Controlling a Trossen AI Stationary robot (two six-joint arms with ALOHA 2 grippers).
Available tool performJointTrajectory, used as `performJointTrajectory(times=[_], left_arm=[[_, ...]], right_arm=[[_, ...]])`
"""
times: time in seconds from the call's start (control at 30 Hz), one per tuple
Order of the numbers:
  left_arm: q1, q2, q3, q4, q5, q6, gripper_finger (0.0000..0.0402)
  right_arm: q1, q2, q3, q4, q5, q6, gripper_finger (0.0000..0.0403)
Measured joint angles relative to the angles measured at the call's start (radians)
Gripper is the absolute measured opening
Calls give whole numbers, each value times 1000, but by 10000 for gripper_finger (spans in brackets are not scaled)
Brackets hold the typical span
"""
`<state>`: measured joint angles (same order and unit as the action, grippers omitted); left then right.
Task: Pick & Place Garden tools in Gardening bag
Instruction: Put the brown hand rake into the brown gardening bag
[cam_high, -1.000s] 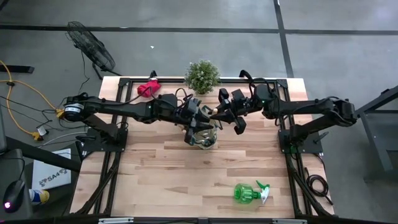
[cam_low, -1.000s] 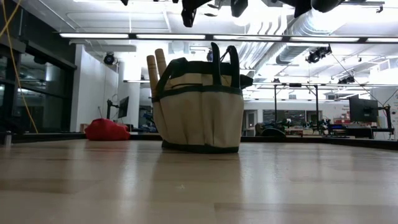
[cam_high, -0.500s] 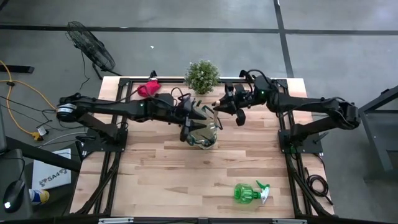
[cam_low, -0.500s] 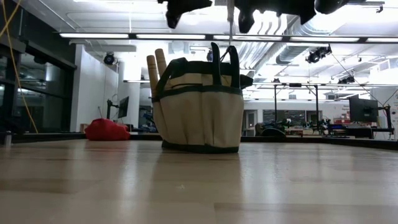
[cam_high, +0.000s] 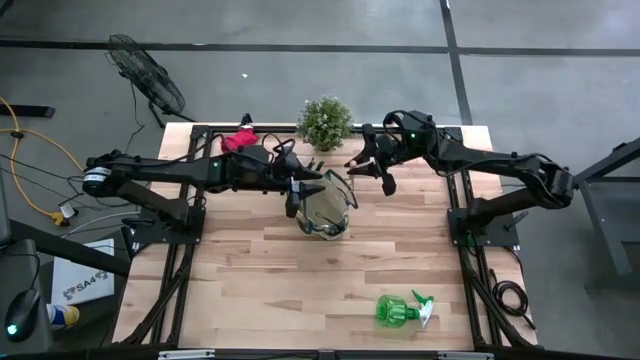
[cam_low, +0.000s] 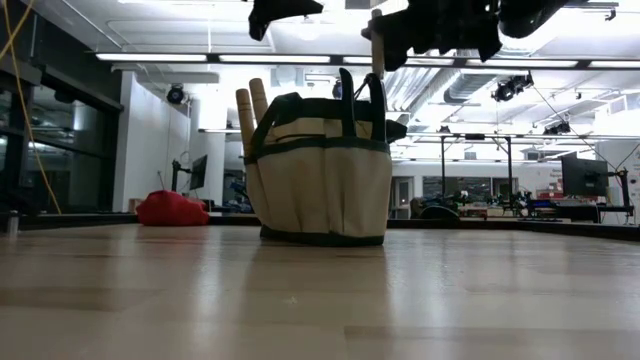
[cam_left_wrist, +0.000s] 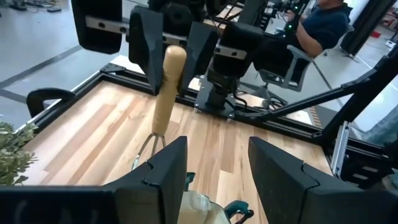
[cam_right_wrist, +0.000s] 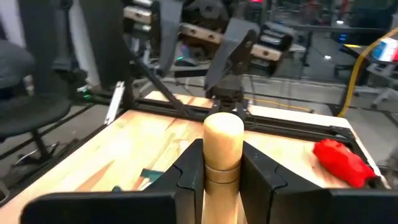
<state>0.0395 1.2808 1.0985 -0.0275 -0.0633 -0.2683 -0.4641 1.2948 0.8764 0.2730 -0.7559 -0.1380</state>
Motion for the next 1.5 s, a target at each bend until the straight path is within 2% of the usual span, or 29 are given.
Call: performJointTrajectory(times=[0.13, 0.53, 0.73, 0.87, 1.27, 1.5], left_arm=[[0, 0, 0, -2, -1, -3, 168], [0, 1, 0, -6, -28, -29, 168], [0, 1, 0, -6, -28, -29, 168], [0, 1, 0, -6, -28, -29, 168], [0, 1, 0, -30, -27, -56, 168], [0, 1, 0, -30, -27, -63, 168]], right_arm=[[-16, 37, 0, 10, -66, -42, 59], [-16, 133, 0, 106, -89, -66, 59], [-24, 136, 0, 126, -94, -75, 59], [-37, 134, 0, 151, -139, -72, 59], [-68, 132, 0, 120, -236, -160, 59], [-66, 132, 0, 42, -233, -226, 59]])
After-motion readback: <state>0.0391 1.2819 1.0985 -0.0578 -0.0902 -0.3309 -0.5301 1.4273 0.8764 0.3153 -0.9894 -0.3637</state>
